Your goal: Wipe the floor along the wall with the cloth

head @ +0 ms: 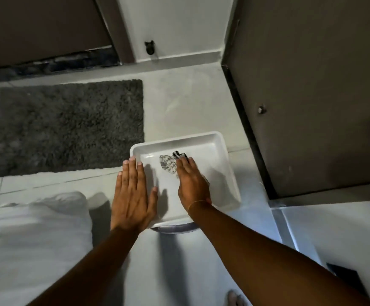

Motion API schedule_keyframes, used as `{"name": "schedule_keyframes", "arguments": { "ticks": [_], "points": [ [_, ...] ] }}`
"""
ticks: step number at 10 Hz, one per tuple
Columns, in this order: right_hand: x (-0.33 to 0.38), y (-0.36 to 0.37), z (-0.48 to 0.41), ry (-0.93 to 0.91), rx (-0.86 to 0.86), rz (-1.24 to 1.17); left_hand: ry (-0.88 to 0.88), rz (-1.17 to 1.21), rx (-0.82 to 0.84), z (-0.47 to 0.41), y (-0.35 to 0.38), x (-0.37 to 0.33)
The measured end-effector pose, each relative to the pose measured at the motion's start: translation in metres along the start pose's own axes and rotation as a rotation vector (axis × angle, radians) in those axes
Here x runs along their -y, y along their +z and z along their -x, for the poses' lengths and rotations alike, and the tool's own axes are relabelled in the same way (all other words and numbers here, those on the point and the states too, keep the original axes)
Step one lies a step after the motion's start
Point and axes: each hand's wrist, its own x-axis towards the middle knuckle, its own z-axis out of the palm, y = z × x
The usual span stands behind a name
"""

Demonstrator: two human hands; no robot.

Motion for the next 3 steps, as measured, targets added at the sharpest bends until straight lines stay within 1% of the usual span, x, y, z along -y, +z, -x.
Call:
{"name": "schedule_keyframes", "arguments": {
  "ticks": [1, 2, 3],
  "points": [
    [0.002, 0.021, -0.001, 0.049, 0.227, 0.069, -0.035, -0.013, 0.015, 0.014, 0.005, 0.009],
    [-0.004, 0.024, -0.003, 0.041, 0.376, -0.038, -0.028, -0.037, 0.009, 0.03, 0.007, 0.011],
    [-0.009, -0.01, -0.004, 0.147, 0.342, -0.339, -0.039, 0.021, 0.003, 0.042, -0.005, 0.009]
  ]
}}
